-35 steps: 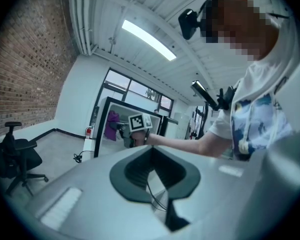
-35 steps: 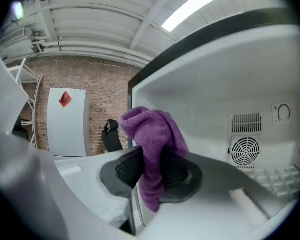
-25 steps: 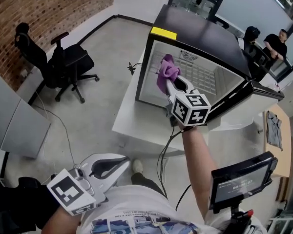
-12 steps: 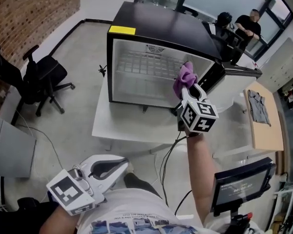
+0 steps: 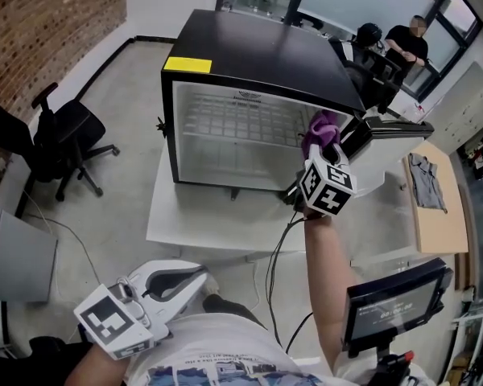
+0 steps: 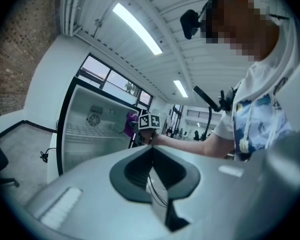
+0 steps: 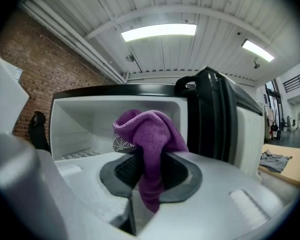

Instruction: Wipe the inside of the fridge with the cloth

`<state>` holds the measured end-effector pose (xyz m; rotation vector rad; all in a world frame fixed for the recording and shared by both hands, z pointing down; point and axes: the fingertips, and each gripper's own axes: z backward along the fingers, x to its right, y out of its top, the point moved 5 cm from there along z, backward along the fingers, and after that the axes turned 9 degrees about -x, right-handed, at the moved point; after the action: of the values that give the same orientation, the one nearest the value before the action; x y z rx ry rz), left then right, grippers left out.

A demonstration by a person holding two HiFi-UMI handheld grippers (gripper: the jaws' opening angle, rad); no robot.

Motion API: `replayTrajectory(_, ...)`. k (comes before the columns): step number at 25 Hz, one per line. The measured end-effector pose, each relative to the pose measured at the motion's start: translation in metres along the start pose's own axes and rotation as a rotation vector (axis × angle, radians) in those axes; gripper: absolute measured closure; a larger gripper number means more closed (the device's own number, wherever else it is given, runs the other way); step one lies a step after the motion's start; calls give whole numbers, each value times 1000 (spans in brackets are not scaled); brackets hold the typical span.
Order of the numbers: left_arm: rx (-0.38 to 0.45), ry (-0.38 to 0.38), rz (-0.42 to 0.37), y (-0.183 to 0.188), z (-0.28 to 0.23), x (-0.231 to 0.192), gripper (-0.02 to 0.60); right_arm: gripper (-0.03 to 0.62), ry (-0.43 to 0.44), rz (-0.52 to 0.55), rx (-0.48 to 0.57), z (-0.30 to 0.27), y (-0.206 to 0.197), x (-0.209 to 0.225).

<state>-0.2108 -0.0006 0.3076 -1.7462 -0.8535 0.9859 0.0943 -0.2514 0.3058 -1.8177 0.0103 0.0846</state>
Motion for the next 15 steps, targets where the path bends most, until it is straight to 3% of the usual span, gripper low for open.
replayTrajectory(7,7,38,15,3,-4,-20,575,516,-25,-7,-6,-36,6,-6)
replayTrajectory(15,25,77,27,9,-10,-38,575,516,3,26,-9,-72,19,-14)
